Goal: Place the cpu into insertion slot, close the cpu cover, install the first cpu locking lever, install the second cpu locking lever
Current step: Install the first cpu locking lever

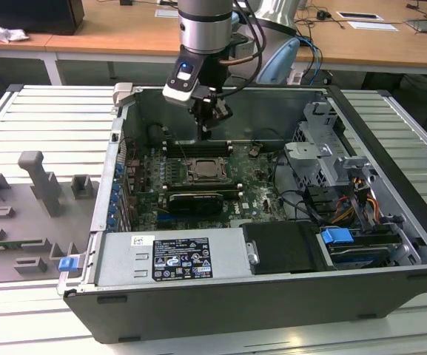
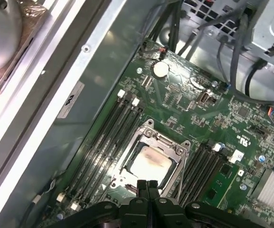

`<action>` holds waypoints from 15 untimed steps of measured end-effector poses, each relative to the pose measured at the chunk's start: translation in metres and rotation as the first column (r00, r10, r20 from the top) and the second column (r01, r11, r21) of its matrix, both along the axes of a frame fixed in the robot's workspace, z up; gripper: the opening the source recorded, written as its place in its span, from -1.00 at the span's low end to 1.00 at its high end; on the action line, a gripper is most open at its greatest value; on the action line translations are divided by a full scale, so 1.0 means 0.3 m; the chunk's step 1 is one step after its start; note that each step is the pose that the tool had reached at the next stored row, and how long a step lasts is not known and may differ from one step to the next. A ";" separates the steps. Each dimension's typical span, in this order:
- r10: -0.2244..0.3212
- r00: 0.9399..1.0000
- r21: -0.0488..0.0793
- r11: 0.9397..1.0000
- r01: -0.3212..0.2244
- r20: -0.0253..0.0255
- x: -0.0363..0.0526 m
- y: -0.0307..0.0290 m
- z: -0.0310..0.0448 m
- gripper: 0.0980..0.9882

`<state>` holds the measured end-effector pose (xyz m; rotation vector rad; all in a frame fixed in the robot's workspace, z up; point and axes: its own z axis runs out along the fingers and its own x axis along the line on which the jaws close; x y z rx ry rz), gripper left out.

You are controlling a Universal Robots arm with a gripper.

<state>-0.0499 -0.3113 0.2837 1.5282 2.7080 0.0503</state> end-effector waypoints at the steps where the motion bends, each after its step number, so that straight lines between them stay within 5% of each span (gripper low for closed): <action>1: 0.011 1.000 0.000 1.000 -0.011 0.000 0.000 0.000 0.000 -0.98; 15: 0.148 0.989 0.000 0.989 -0.148 0.000 0.000 -0.002 0.000 -0.98</action>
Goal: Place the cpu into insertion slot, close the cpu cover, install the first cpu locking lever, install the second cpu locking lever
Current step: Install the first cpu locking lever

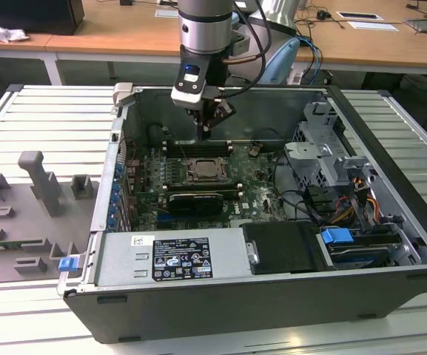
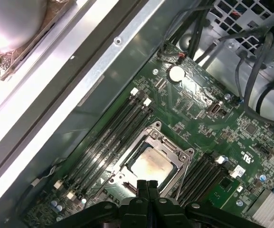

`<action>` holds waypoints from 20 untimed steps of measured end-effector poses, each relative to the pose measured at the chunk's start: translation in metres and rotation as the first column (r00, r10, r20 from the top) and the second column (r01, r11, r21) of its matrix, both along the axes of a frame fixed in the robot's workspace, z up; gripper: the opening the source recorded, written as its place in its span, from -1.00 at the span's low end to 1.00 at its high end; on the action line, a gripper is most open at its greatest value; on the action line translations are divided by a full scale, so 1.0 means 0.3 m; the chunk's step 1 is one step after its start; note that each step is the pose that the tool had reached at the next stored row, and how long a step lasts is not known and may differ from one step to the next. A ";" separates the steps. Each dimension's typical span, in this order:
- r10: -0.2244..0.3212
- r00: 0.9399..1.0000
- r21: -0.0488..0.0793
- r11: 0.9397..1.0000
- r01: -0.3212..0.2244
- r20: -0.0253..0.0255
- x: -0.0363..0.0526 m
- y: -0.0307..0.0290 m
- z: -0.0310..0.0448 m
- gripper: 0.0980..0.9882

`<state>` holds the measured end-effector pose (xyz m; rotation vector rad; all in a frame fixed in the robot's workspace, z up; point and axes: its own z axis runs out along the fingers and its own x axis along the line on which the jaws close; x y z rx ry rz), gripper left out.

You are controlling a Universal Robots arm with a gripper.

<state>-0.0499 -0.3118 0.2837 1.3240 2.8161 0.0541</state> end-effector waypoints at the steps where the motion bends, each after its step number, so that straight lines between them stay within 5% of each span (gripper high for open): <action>1: 0.005 1.000 0.000 1.000 -0.005 0.000 0.000 0.000 0.000 -0.98; 17: 0.135 0.991 0.000 0.991 -0.135 0.000 0.000 -0.001 0.000 -0.98; 20: 0.196 0.981 0.000 0.981 -0.196 0.000 0.000 -0.001 0.000 -0.98</action>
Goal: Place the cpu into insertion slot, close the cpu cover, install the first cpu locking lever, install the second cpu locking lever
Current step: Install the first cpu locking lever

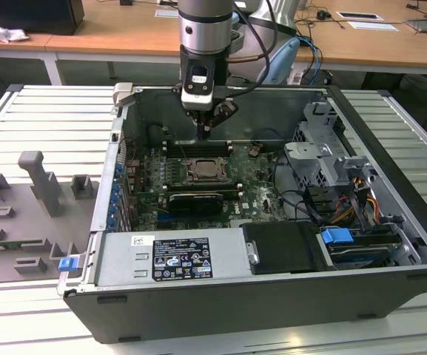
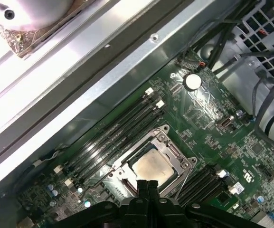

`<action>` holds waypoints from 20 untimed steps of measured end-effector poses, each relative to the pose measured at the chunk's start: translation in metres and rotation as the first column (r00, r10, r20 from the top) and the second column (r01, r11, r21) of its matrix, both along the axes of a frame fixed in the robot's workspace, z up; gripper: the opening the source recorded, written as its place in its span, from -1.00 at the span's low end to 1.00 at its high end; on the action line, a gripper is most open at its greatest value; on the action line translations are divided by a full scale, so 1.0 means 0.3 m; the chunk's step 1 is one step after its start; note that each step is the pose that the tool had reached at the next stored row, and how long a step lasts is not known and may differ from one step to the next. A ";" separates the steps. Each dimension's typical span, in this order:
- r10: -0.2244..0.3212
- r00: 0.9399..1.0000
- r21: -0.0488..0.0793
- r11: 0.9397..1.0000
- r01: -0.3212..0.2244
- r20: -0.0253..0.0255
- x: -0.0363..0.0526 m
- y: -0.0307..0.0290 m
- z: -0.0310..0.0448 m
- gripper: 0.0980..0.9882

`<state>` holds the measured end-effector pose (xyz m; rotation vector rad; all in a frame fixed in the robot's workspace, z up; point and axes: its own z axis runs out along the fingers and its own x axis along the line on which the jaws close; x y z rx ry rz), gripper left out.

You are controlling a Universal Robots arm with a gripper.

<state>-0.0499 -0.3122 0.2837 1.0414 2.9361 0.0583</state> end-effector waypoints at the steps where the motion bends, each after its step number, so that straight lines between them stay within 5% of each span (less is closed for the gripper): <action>1: 0.034 0.999 0.000 0.999 -0.034 0.000 0.000 0.000 0.000 -0.98; 10: 0.128 0.992 0.000 0.992 -0.128 0.000 -0.004 -0.016 0.000 -0.98; 13: 0.202 0.979 0.000 0.979 -0.202 0.000 -0.004 -0.016 0.000 -0.98; 20: 0.354 0.935 0.000 0.935 -0.354 0.000 -0.004 -0.017 0.000 -0.98</action>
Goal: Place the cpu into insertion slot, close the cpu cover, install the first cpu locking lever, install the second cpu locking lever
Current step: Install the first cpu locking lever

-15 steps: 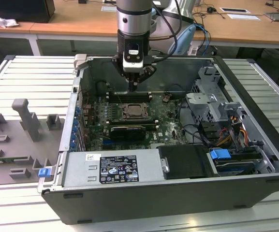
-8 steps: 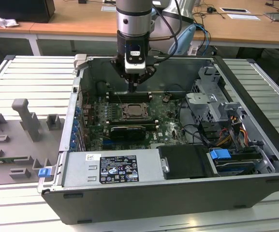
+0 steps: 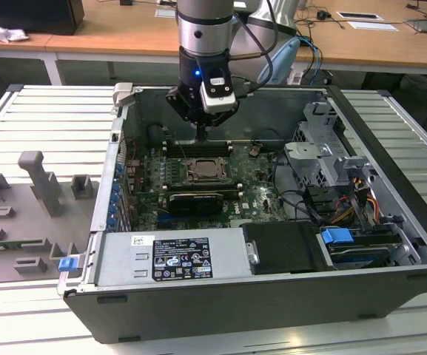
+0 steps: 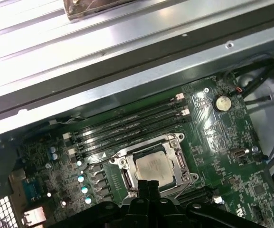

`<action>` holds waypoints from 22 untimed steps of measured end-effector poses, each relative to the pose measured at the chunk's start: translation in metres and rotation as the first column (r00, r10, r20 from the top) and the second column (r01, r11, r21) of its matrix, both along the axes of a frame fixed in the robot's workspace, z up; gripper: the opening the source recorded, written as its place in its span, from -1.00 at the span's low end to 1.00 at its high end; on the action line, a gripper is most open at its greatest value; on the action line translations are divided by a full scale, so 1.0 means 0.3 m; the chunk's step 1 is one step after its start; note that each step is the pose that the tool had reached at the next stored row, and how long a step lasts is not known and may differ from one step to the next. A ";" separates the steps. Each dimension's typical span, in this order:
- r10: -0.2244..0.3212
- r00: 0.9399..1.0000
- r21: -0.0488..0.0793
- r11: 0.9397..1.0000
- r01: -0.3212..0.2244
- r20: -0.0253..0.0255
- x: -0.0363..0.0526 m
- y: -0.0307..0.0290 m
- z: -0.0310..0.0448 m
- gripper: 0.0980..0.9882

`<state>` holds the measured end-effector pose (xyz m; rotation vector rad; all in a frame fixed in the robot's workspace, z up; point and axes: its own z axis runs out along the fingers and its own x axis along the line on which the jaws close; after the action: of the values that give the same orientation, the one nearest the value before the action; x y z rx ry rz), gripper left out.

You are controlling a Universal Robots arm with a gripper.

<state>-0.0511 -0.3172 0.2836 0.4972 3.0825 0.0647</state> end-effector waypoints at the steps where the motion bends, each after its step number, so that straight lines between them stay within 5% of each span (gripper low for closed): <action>1: 0.014 1.000 0.000 1.000 -0.014 0.000 0.000 0.000 0.000 -0.98; 13: 0.156 0.988 0.000 0.988 -0.156 0.000 0.000 -0.001 0.000 -0.98; 22: 0.257 0.966 0.000 0.966 -0.257 0.000 0.000 -0.002 0.000 -0.98</action>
<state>-0.0511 -0.3178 0.2836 0.0933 3.1264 0.0679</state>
